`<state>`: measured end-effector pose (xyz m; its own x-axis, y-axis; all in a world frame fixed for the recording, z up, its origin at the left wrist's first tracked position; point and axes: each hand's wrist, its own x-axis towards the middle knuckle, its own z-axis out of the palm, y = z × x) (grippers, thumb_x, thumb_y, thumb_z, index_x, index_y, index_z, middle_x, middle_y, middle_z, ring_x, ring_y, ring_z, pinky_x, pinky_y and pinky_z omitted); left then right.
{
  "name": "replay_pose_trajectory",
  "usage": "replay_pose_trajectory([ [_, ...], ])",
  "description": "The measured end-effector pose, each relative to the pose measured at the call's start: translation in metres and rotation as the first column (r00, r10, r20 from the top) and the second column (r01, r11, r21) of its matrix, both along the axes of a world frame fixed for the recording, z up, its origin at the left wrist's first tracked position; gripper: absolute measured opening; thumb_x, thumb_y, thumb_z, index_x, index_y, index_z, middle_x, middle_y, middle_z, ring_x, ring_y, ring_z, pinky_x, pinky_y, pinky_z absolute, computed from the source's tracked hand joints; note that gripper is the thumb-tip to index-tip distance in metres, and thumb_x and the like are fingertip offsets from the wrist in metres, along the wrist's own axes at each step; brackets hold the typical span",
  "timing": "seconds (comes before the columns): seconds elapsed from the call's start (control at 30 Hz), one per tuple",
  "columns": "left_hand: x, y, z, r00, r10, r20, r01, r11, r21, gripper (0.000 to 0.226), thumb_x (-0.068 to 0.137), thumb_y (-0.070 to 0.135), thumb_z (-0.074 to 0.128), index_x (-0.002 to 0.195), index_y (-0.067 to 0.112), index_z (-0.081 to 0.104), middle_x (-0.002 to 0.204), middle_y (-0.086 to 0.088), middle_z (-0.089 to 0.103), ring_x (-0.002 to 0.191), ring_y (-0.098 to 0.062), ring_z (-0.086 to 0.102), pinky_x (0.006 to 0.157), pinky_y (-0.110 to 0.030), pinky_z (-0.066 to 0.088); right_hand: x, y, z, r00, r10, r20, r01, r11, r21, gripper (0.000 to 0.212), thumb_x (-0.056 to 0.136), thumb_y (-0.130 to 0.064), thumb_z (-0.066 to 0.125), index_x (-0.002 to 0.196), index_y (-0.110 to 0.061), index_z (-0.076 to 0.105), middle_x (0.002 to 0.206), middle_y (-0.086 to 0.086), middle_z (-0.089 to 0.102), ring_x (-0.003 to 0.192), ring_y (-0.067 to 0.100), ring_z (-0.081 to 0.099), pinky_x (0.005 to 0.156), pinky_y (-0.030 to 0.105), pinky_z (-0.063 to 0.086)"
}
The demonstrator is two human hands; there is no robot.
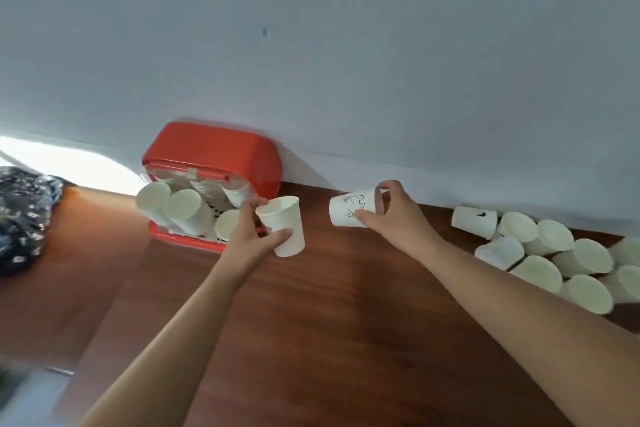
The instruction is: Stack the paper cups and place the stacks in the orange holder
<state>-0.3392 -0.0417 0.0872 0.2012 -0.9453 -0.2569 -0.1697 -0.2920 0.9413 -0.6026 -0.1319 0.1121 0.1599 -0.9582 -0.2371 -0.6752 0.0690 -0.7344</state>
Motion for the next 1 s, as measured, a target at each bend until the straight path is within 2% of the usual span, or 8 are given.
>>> replay_pose_trajectory([
  [0.1, 0.056, 0.014, 0.001, 0.991, 0.053, 0.122, -0.048, 0.998, -0.045, 0.070, 0.075, 0.024, 0.083, 0.128, 0.035, 0.039, 0.124, 0.006, 0.056, 0.109, -0.018, 0.061, 0.088, -0.032, 0.056, 0.066, 0.005, 0.003, 0.998, 0.068, 0.007, -0.068, 0.997, -0.019, 0.065, 0.078, -0.039, 0.078, 0.131, -0.017, 0.047, 0.125, -0.001, 0.058, 0.108, 0.015, 0.058, 0.082, 0.026, 0.044],
  [0.17, 0.085, 0.015, -0.002, 0.982, 0.085, 0.168, -0.072, 0.994, -0.081, 0.079, 0.078, 0.017, 0.083, 0.138, 0.038, 0.035, 0.128, 0.011, 0.052, 0.114, -0.015, 0.058, 0.094, -0.030, 0.052, 0.105, 0.007, 0.002, 0.995, 0.098, 0.019, -0.097, 0.994, -0.041, 0.063, 0.077, -0.037, 0.079, 0.129, -0.018, 0.049, 0.122, -0.002, 0.056, 0.107, 0.013, 0.056, 0.081, 0.024, 0.042],
  [0.33, 0.119, 0.001, -0.026, 0.944, 0.100, 0.316, -0.053, 0.987, -0.154, 0.084, 0.077, 0.017, 0.081, 0.148, 0.029, 0.036, 0.144, 0.008, 0.046, 0.131, -0.015, 0.046, 0.104, -0.036, 0.045, 0.170, 0.015, -0.004, 0.997, 0.079, 0.000, -0.078, 0.983, -0.166, 0.065, 0.077, -0.032, 0.079, 0.131, -0.018, 0.045, 0.122, 0.002, 0.047, 0.113, 0.017, 0.049, 0.093, 0.028, 0.043],
  [0.47, 0.120, -0.016, -0.054, 0.893, 0.050, 0.447, 0.010, 0.991, -0.130, 0.084, 0.080, 0.017, 0.079, 0.150, 0.021, 0.034, 0.140, -0.004, 0.047, 0.128, -0.024, 0.047, 0.100, -0.044, 0.046, 0.188, 0.016, -0.010, 0.992, 0.122, -0.035, -0.127, 0.962, -0.241, 0.065, 0.081, -0.030, 0.078, 0.133, -0.020, 0.041, 0.128, 0.001, 0.044, 0.119, 0.014, 0.046, 0.094, 0.024, 0.043],
  [0.63, 0.125, -0.023, -0.089, 0.813, -0.075, 0.577, 0.118, 0.992, -0.039, 0.079, 0.080, 0.010, 0.076, 0.148, 0.017, 0.037, 0.144, -0.005, 0.044, 0.135, -0.029, 0.041, 0.096, -0.053, 0.050, 0.207, 0.016, -0.015, 0.995, 0.099, -0.026, -0.102, 0.956, -0.277, 0.070, 0.081, -0.029, 0.078, 0.138, -0.018, 0.039, 0.133, 0.000, 0.043, 0.123, 0.013, 0.045, 0.095, 0.026, 0.045],
  [0.83, 0.134, -0.019, -0.111, 0.864, -0.108, 0.492, 0.099, 0.994, 0.045, 0.079, 0.082, 0.023, 0.077, 0.150, 0.020, 0.036, 0.143, -0.009, 0.046, 0.125, -0.032, 0.053, 0.086, -0.046, 0.051, 0.221, 0.034, -0.028, 0.989, 0.100, -0.112, -0.137, 0.904, -0.404, 0.077, 0.076, -0.035, 0.081, 0.136, -0.014, 0.037, 0.127, 0.001, 0.047, 0.119, 0.015, 0.048, 0.089, 0.033, 0.054],
  [0.93, 0.140, -0.018, -0.114, 0.889, -0.121, 0.441, 0.111, 0.993, 0.049, 0.080, 0.081, 0.027, 0.080, 0.149, 0.017, 0.039, 0.141, -0.009, 0.051, 0.122, -0.030, 0.057, 0.089, -0.044, 0.052, 0.223, 0.042, -0.038, 0.966, 0.193, -0.171, -0.249, 0.871, -0.424, 0.077, 0.073, -0.034, 0.084, 0.132, -0.014, 0.040, 0.124, 0.002, 0.051, 0.114, 0.017, 0.053, 0.086, 0.029, 0.054],
  [1.0, 0.145, -0.016, -0.116, 0.899, -0.134, 0.417, 0.118, 0.991, 0.065, 0.079, 0.082, 0.020, 0.077, 0.150, 0.015, 0.036, 0.147, -0.010, 0.048, 0.127, -0.030, 0.054, 0.093, -0.043, 0.050, 0.227, 0.040, -0.047, 0.960, 0.210, -0.185, -0.272, 0.856, -0.440, 0.073, 0.072, -0.030, 0.085, 0.127, -0.013, 0.042, 0.119, 0.003, 0.052, 0.109, 0.019, 0.056, 0.085, 0.030, 0.054],
])
